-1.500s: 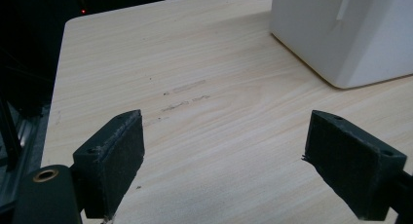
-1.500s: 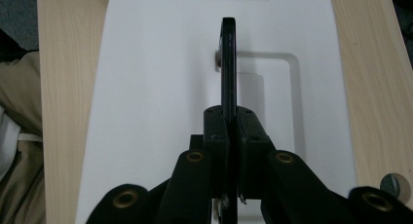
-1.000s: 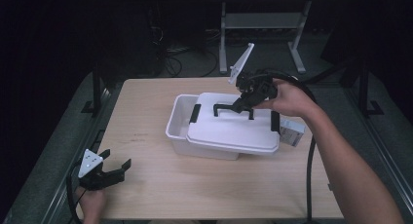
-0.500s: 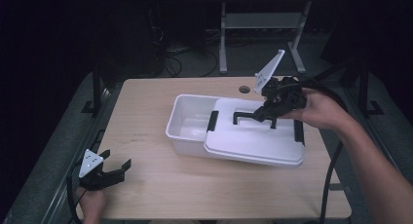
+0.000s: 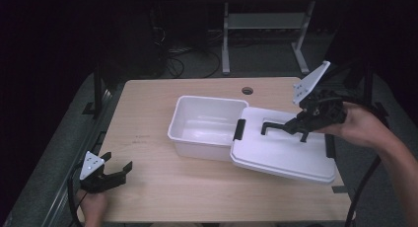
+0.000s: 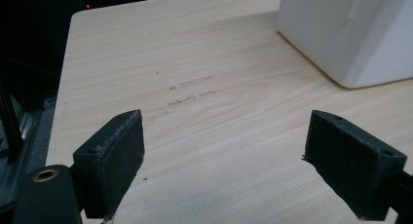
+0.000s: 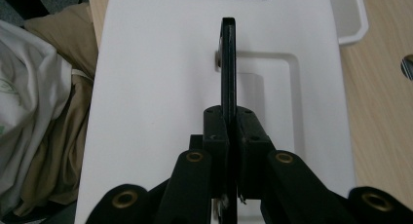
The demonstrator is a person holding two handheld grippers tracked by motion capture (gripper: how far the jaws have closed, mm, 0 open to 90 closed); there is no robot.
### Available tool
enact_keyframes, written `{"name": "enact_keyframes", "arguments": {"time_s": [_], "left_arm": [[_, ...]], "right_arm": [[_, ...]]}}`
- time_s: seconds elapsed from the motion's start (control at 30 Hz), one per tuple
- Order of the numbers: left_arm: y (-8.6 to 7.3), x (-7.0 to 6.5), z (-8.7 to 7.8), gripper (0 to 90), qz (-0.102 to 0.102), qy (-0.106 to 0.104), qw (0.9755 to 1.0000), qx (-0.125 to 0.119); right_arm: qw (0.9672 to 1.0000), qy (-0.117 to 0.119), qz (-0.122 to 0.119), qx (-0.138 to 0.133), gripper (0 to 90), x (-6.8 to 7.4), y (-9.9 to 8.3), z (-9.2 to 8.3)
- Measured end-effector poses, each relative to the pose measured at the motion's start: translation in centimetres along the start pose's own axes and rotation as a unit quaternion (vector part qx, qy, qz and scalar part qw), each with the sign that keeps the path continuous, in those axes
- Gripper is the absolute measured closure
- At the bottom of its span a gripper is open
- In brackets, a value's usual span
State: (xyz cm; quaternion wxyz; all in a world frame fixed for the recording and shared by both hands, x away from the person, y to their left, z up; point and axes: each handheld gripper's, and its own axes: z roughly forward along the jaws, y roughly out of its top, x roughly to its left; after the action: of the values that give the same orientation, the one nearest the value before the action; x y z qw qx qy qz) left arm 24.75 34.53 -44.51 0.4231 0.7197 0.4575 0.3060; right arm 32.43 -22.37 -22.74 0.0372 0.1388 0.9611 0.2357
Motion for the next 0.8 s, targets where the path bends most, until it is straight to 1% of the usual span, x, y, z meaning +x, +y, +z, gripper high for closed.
{"name": "enact_keyframes", "arguments": {"time_s": [0.13,0.17,0.2,0.37,0.5,0.67,0.8], "left_arm": [[0.0,-0.1,0.0,13.7,0.001,0.000,1.0000,0.000],[0.0,-0.1,0.0,13.7,0.002,0.001,1.0000,0.000],[0.0,-0.1,0.0,13.7,0.001,0.001,1.0000,0.000],[0.0,-0.2,0.0,13.7,0.000,0.001,1.0000,0.000],[0.0,-0.2,0.1,13.7,0.005,0.001,1.0000,0.003],[0.0,-0.1,0.2,13.7,0.004,0.002,1.0000,0.002],[0.0,-0.1,0.1,13.7,0.003,0.003,1.0000,0.002]], "right_arm": [[0.9999,0.003,0.013,0.002,84.8,0.1,-1.7,-0.2],[0.9999,0.002,0.011,0.001,84.8,0.1,-2.1,-0.3],[0.9999,0.002,0.016,0.003,84.7,0.2,-2.4,-0.3],[0.9997,0.001,0.022,0.007,84.8,0.2,-4.0,-0.4],[0.9995,0.005,0.030,0.013,84.8,0.2,-5.2,0.2],[0.9992,0.011,0.037,0.015,84.7,-0.2,-6.5,1.5],[0.9991,0.016,0.038,0.009,84.7,-0.4,-7.4,2.5]]}}
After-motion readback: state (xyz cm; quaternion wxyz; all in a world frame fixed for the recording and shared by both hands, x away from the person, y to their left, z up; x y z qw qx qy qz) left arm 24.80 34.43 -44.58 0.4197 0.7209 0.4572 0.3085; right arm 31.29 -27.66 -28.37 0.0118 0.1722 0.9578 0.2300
